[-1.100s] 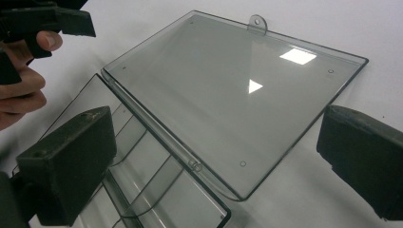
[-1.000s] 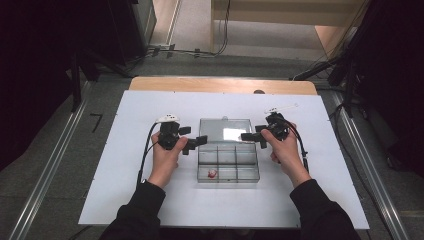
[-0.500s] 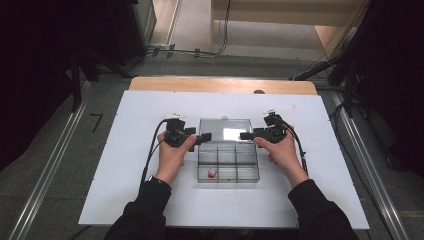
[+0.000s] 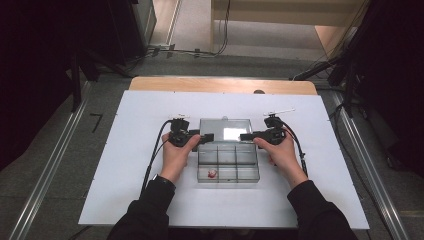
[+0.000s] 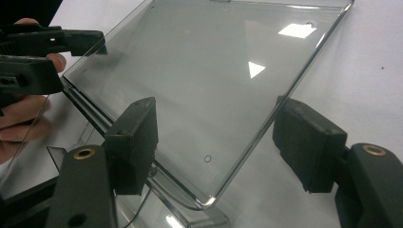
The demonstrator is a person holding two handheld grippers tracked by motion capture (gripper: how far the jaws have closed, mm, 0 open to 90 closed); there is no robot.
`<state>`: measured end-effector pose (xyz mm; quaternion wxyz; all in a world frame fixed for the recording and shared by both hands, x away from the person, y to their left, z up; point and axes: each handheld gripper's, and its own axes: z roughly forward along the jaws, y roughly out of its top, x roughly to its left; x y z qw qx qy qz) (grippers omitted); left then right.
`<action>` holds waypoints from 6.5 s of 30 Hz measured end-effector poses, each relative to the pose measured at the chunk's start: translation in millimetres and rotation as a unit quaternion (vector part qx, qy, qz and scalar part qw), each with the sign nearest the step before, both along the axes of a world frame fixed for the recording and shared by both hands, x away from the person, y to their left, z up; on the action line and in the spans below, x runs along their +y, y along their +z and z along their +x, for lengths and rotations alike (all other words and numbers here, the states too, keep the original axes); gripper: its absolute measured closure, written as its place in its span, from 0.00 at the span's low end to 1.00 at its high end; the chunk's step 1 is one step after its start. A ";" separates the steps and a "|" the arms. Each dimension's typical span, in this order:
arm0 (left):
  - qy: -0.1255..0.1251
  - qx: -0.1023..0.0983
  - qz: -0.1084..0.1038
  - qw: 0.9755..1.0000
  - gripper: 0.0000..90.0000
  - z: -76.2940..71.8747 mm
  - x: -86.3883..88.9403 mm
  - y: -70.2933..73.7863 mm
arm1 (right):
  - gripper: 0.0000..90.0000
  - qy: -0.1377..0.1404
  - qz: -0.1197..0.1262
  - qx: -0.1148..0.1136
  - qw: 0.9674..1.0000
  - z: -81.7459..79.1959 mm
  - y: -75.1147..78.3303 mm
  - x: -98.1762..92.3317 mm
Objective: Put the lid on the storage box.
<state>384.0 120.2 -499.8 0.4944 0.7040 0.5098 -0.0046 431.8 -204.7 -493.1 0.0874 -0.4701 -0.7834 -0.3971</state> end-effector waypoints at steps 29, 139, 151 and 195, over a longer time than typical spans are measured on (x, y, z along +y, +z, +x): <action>0.005 -0.019 0.003 1.000 0.56 -1.3 -1.2 2.5 | 0.56 0.006 0.011 -0.051 0.999 -6.3 9.0 -3.7; -0.075 -0.148 -0.008 0.986 1.00 -92.9 16.9 41.9 | 0.55 0.040 0.012 -0.268 0.963 -105.6 55.5 -16.8; -0.081 -0.152 -0.018 0.985 1.00 -95.1 17.0 41.8 | 0.48 0.037 0.010 -0.270 0.962 -112.5 50.9 -22.3; -0.107 -0.155 -0.023 0.982 1.00 -117.6 18.0 33.1 | 0.98 0.052 0.016 -0.217 0.975 -140.7 45.5 -43.6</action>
